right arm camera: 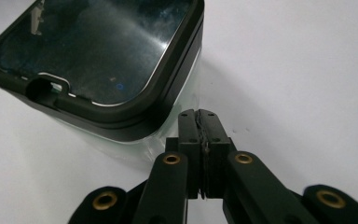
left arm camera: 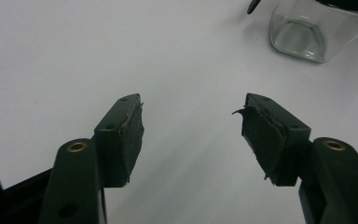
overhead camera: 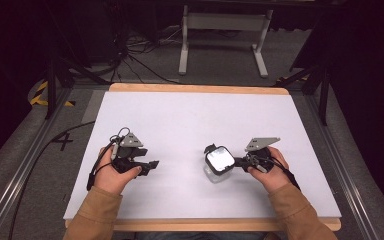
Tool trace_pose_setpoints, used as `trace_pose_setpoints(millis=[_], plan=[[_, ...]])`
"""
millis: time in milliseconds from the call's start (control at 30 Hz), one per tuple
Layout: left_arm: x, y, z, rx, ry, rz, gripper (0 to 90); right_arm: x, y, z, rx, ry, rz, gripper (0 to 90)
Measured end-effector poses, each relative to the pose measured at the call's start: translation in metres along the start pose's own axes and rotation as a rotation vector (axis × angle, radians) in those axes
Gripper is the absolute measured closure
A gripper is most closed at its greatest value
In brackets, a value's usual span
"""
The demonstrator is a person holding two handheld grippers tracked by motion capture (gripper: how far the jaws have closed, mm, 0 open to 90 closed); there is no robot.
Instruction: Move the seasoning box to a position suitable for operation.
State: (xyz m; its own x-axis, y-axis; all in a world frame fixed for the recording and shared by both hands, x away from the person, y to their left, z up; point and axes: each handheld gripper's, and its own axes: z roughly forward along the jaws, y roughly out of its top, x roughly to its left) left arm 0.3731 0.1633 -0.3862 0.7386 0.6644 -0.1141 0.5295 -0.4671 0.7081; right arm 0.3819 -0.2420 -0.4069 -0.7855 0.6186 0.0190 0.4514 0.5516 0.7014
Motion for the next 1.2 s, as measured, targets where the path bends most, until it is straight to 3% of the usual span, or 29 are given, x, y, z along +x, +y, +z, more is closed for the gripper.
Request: trace_pose_setpoints(millis=[567, 900, 1033, 1100, 1133, 1200], plan=[[-0.001, 0.005, 0.004, -0.001, -0.015, 0.012, 38.3, 0.021, -0.002, 0.0, 0.081, 0.057, -0.011, 89.7], [-0.002, 0.007, 0.007, 0.011, -0.037, 0.019, 40.5, 0.022, -0.003, 0.0, 0.075, 0.063, -0.007, 89.4], [-0.004, 0.011, 0.006, -0.007, -0.084, 0.049, 45.8, 0.017, -0.003, -0.006, 0.064, 0.045, -0.002, 89.4], [-0.004, 0.015, 0.005, 0.006, -0.189, 0.02, 63.4, 0.009, -0.005, -0.016, 0.043, 0.028, 0.017, 89.4], [-0.006, 0.016, 0.005, -0.006, -0.215, 0.023, 63.4, 0.009, -0.005, -0.016, 0.043, 0.028, 0.017, 89.4], [-0.01, 0.022, 0.004, -0.003, -0.21, 0.055, 66.9, 0.006, -0.007, -0.02, 0.035, 0.019, 0.03, 89.4]])
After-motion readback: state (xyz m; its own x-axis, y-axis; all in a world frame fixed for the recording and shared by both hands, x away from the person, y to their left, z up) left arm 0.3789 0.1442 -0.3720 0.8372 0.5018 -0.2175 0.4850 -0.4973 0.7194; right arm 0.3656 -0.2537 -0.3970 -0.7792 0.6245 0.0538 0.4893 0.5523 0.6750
